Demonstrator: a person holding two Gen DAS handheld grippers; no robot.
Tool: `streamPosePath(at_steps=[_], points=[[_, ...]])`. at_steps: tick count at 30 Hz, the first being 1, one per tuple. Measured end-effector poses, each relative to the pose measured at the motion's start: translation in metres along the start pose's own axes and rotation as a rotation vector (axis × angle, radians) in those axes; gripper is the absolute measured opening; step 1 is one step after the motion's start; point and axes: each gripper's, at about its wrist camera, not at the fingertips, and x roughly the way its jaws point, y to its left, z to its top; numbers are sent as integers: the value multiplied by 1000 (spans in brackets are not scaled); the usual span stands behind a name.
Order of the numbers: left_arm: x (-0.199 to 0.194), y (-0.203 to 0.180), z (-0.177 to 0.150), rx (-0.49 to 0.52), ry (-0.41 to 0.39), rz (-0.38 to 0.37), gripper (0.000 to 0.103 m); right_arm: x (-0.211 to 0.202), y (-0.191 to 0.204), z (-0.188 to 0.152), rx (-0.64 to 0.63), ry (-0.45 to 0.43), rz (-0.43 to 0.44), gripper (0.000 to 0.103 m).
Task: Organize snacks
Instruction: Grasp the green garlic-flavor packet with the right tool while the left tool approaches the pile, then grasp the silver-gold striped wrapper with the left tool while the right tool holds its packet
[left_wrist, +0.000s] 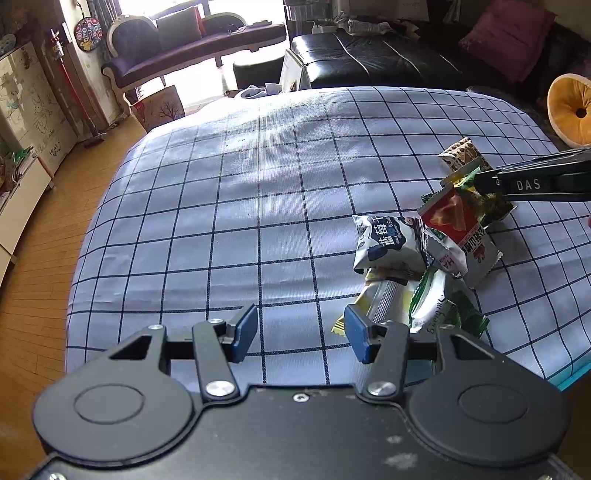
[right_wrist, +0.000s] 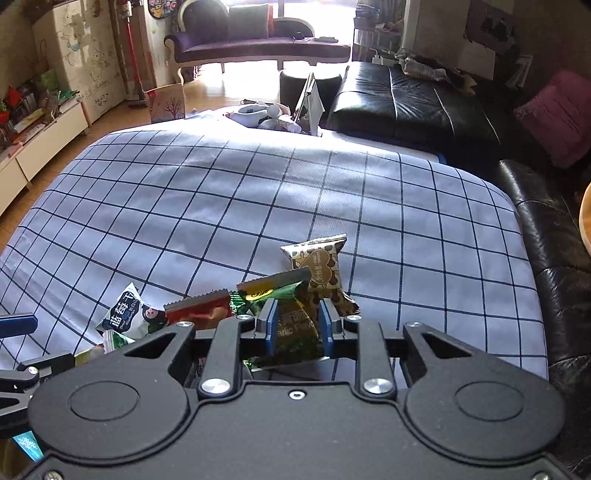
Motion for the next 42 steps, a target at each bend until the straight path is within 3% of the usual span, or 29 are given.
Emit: streamPosePath(at_steps=[13,16,18,21,26,30,34,42], points=[[-6,2,-8,1,-4,-27,54,-4,11,-14,-64,-58,-5,37],[-8,1,-10,4,-4,-26,54,-4,10,-17,-72,-44,4,41],[-8,1,-11,5,-6,-30,54,-2,11,-17,-81,-22,13,50],[-11,-1,-13,7,-9,-36,54,6,13,-19,-80,6,-1,50],[-12,0,-13,9,-10,-47,54,15,9,-17,-29,26,0,50],[-13,1,-13,10,-14,-59,54,13,5,-17,-4,29,0,44],[-12,0,-12,8,3,-89,54,3,-5,-22,44,50,9,43],[-3,-13,-3,36,4,-65,54,-31,-26,-45,145,46,36,43]])
